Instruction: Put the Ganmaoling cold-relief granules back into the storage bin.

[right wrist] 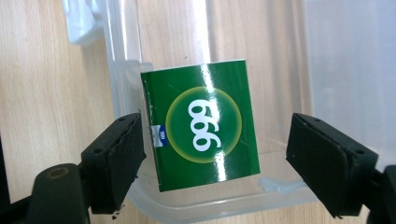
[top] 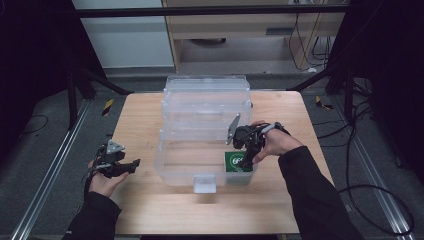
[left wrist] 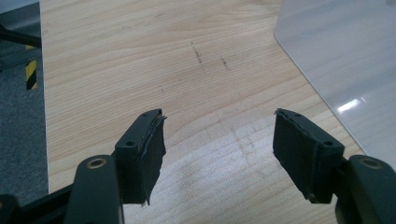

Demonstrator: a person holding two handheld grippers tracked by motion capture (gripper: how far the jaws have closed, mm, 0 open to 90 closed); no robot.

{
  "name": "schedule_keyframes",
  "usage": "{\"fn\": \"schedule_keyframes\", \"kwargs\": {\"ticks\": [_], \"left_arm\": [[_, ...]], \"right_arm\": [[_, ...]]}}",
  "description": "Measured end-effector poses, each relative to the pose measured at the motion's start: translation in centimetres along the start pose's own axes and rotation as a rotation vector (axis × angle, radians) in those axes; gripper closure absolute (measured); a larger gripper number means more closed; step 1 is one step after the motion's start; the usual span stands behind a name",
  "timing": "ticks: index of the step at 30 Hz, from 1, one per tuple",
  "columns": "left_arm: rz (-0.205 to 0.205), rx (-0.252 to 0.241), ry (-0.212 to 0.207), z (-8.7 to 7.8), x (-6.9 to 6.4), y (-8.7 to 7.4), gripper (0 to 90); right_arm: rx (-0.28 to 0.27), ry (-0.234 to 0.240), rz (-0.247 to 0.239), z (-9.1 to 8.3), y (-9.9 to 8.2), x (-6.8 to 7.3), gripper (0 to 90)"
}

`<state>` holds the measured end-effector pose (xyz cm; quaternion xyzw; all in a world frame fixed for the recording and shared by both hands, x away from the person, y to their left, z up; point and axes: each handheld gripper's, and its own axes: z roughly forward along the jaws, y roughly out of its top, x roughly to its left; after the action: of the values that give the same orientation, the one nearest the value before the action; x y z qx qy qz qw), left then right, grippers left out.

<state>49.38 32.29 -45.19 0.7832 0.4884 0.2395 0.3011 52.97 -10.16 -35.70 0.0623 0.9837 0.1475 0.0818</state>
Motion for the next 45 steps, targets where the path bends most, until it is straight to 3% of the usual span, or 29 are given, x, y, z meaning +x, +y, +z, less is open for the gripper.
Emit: {"fn": "schedule_keyframes", "kwargs": {"ticks": [3, 7, 11, 18, 22, 24, 26, 29, 36, 45], "left_arm": [[-0.002, -0.006, -0.001, 0.0, -0.1, 0.1, 33.5], [-0.004, -0.013, -0.001, -0.2, -0.2, 0.2, 33.7], [-0.006, -0.017, 0.002, -0.3, -0.1, 0.2, 33.7], [-0.008, -0.021, -0.001, -0.3, -0.2, 0.3, 33.9], [-0.008, -0.022, -0.003, -0.3, -0.2, 0.3, 34.0], [-0.005, -0.019, -0.003, -0.2, -0.2, 0.3, 34.0], [-0.001, -0.019, -0.001, -0.3, -0.2, 0.2, 33.9], [-0.003, -0.025, -0.005, -0.3, -0.2, 0.2, 34.0], [-0.001, -0.023, -0.008, -0.2, -0.1, 0.2, 34.0], [0.003, -0.026, -0.015, -0.1, -0.3, 0.3, 34.0]], "right_arm": [[-0.030, -0.025, 0.031, -0.7, -0.1, 0.3, 20.7], [-0.075, -0.054, 0.034, -1.5, -0.4, 1.0, 22.3], [-0.119, -0.036, 0.090, -2.0, -1.0, 1.5, 23.9], [-0.164, -0.075, 0.085, -2.6, -1.4, 1.8, 28.2], [-0.184, -0.062, 0.089, -2.3, -1.5, 2.2, 27.8], [-0.200, -0.040, 0.118, -2.1, -1.5, 2.2, 28.4], [-0.186, -0.052, 0.115, -1.9, -1.5, 2.4, 27.6], [-0.217, -0.040, 0.113, -1.7, -1.1, 2.7, 27.6], [-0.215, -0.035, 0.108, -1.1, -0.3, 3.2, 30.4], [-0.212, -0.020, 0.065, 0.1, 0.3, 3.5, 32.5]]}}
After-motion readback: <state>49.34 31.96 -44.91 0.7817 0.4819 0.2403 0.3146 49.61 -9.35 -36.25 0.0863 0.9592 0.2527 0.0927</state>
